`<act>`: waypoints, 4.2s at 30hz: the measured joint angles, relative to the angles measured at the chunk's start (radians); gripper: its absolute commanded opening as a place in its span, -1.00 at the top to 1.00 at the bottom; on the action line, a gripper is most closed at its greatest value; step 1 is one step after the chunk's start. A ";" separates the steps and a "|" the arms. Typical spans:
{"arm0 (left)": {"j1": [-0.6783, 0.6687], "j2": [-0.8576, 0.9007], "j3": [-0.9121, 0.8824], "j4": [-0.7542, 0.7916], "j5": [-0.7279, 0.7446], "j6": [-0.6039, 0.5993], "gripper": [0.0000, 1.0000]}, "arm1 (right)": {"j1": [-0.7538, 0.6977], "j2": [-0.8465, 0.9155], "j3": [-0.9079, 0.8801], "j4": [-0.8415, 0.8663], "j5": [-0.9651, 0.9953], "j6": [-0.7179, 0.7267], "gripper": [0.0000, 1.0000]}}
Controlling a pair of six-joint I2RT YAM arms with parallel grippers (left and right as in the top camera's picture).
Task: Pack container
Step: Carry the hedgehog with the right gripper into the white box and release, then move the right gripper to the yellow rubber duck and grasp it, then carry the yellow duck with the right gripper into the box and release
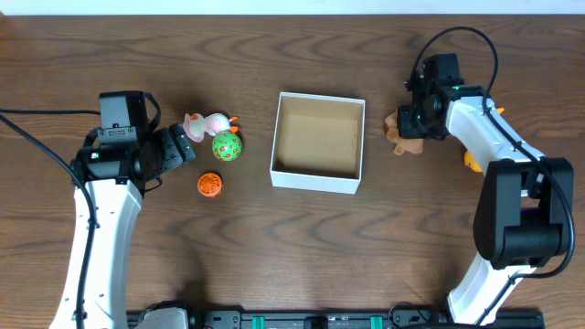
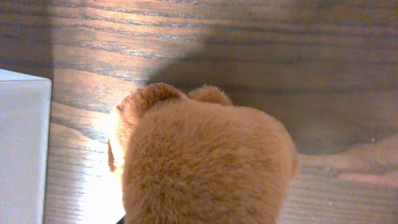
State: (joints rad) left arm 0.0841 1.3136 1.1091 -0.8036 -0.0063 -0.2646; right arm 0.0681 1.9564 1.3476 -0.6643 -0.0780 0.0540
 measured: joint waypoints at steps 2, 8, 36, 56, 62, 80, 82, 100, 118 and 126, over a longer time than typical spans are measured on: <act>0.000 0.000 0.000 0.000 0.000 0.000 -0.96 | 0.006 -0.015 -0.001 -0.024 -0.001 0.011 0.72; 0.000 0.000 0.000 0.000 0.000 0.000 -0.96 | 0.083 -0.176 0.007 -0.090 -0.002 0.048 0.64; 0.000 0.000 0.000 0.000 0.000 0.000 -0.96 | 0.530 0.034 0.145 0.098 0.151 0.278 0.42; 0.000 0.000 0.000 0.000 0.000 0.000 -0.96 | 0.534 -0.035 0.145 0.084 0.179 0.193 -0.96; 0.000 0.000 0.000 0.000 0.000 0.000 -0.96 | 0.521 -0.241 0.146 -0.032 0.310 0.180 -0.96; 0.000 0.000 0.000 0.000 0.000 0.000 -0.96 | -0.245 -0.322 0.047 -0.262 0.288 0.213 -0.99; 0.000 0.000 0.000 0.000 0.000 0.000 -0.96 | -0.278 -0.285 0.014 -0.228 0.258 0.192 -0.98; 0.000 0.000 0.000 0.000 0.000 0.000 -0.96 | -0.328 0.047 -0.021 -0.129 0.200 0.141 0.31; 0.000 0.000 0.000 0.000 0.000 0.000 -0.96 | -0.068 -0.429 -0.031 -0.141 0.114 0.184 0.78; 0.000 0.000 0.000 0.000 0.000 0.000 -0.96 | 0.353 -0.550 -0.026 -0.039 0.130 0.318 0.73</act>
State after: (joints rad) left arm 0.0841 1.3136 1.1091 -0.8040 -0.0063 -0.2646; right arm 0.4210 1.4067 1.3212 -0.7029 0.0517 0.3717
